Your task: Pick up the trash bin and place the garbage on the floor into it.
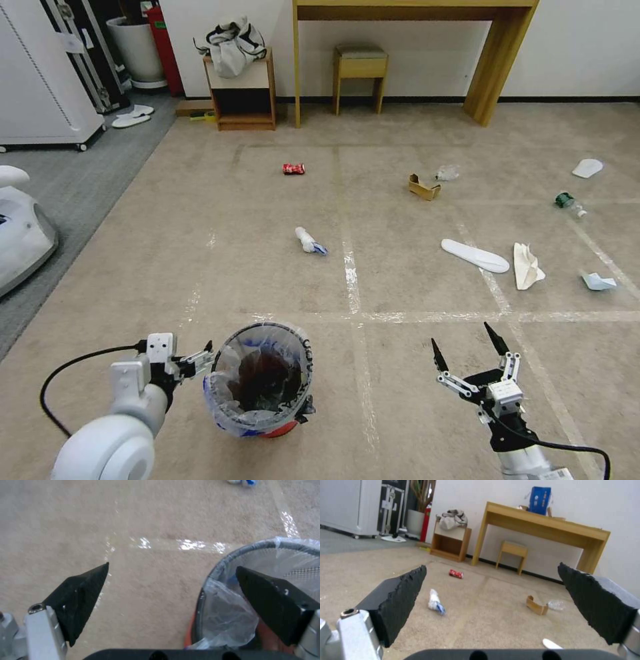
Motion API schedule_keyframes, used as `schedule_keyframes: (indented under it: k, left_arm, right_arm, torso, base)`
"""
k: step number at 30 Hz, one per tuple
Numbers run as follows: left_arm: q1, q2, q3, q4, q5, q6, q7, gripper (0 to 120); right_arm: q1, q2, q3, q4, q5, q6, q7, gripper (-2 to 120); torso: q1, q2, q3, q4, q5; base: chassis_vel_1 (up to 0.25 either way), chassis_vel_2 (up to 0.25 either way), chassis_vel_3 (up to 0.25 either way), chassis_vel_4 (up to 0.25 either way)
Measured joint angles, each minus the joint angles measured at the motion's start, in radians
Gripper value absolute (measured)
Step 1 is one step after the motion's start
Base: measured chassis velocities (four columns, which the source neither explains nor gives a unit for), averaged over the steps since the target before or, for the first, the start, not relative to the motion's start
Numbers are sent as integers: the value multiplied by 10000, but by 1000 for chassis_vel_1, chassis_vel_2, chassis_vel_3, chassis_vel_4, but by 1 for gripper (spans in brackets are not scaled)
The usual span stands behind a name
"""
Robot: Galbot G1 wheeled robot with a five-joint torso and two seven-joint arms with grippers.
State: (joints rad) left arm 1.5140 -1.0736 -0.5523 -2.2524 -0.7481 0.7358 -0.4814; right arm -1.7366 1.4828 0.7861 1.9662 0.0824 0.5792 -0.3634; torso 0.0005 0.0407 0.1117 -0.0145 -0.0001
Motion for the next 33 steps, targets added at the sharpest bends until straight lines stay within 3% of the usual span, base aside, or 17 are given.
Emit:
schedule_keyframes:
  k: [6, 12, 20, 33]
  left_arm:
    - [-891, 174, 644, 815, -1232, 81, -780, 100]
    - [-1516, 232, 1243, 1415, -1649, 71, -1227, 100]
    - [-2041, 197, 1935, 2157, -1691, 35, -1594, 100]
    - [-2409, -74, 2491, 2845, -1585, 11, -1588, 100]
  right_arm:
    - [203, -61, -1, -244, 7, -122, -1, 100]
    - [304, -41, 0, -426, 8, -143, 0, 100]
    - [391, 20, 5, -618, 18, -144, 7, 100]
    - [550, 33, 1, -810, 38, -133, 8, 100]
  torso:
    - [0, 0, 0, 1, 1]
    - [0, 0, 0, 0, 1]
    - [0, 0, 0, 1, 1]
    - [0, 0, -1, 1, 1]
  base:
    - [0, 0, 0, 0]
    - [0, 0, 0, 0]
    - [0, 0, 0, 0]
    - [0, 0, 0, 0]
